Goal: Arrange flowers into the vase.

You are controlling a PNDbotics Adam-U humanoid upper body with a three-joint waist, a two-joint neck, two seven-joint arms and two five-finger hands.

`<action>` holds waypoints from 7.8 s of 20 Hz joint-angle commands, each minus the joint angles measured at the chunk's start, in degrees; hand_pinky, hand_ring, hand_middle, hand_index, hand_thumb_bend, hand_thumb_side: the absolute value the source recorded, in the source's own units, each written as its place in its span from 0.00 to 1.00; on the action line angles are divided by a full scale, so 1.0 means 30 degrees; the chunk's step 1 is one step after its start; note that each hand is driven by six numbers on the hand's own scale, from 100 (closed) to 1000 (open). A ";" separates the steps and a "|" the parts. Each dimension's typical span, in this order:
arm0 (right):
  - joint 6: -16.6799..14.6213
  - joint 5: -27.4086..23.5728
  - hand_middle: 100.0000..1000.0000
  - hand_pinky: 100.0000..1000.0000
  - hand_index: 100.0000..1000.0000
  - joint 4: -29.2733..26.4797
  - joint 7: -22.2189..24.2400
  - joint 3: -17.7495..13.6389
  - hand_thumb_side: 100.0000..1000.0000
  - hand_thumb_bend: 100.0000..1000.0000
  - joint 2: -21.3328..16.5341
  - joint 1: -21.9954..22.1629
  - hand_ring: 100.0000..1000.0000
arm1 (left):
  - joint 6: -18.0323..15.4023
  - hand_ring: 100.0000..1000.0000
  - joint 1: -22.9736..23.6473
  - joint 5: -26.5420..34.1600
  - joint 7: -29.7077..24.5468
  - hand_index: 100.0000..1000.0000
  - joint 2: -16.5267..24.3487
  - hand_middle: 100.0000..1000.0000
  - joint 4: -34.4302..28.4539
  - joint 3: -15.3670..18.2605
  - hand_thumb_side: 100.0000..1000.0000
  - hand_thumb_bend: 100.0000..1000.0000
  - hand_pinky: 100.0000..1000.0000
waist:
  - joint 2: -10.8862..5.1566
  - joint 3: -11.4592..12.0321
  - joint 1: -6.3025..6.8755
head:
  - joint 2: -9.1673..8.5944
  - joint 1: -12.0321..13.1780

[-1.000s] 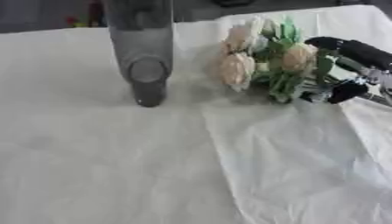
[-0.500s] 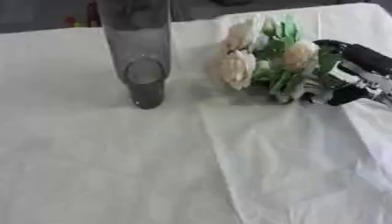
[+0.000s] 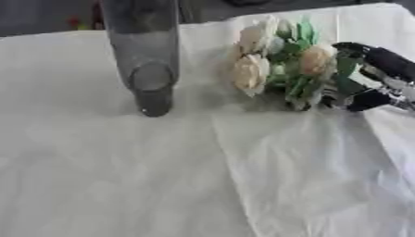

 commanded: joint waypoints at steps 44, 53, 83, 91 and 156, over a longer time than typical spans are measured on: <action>-0.0144 -0.0292 0.78 0.67 0.85 0.0347 0.0218 -0.0299 0.38 0.25 -0.1013 -0.0344 0.78 | -0.0173 0.76 -0.0497 -0.0189 -0.0135 0.93 0.0081 0.84 -0.0254 -0.0008 0.81 0.00 0.76 | 0.0037 0.0402 -0.0106 | -0.1319 -0.1080; -0.0084 -0.0175 0.67 0.49 0.77 0.0678 0.0951 -0.0337 0.27 0.36 -0.0930 -0.0243 0.65 | -0.0197 0.76 -0.0464 -0.0264 -0.0135 0.93 0.0036 0.84 -0.0254 0.0017 0.81 0.00 0.76 | 0.0078 0.0329 0.0003 | -0.1323 -0.1246; 0.0159 -0.0348 0.35 0.15 0.50 -0.0164 0.1639 -0.0130 0.26 0.33 -0.1268 -0.0643 0.30 | -0.0045 0.76 -0.0376 -0.0157 -0.0134 0.93 0.0053 0.84 -0.0254 0.0058 0.80 0.00 0.76 | -0.0229 -0.0006 0.0103 | -0.1234 -0.1304; 0.0340 -0.0183 0.25 0.00 0.39 0.0134 0.1386 -0.0116 0.17 0.23 -0.1075 -0.0566 0.18 | -0.0076 0.76 -0.0423 -0.0209 -0.0142 0.93 0.0015 0.84 -0.0254 0.0049 0.80 0.00 0.76 | -0.0112 0.0070 0.0131 | -0.1444 -0.1550; 0.3018 -1.1483 0.00 0.00 0.00 -0.3017 0.1853 -0.2136 0.14 0.39 -0.2784 0.0069 0.00 | 0.0322 0.75 -0.0106 0.0060 0.0040 0.93 0.0408 0.84 -0.0254 0.0279 0.80 0.00 0.76 | -0.1196 -0.0592 -0.0103 | -0.0448 -0.0643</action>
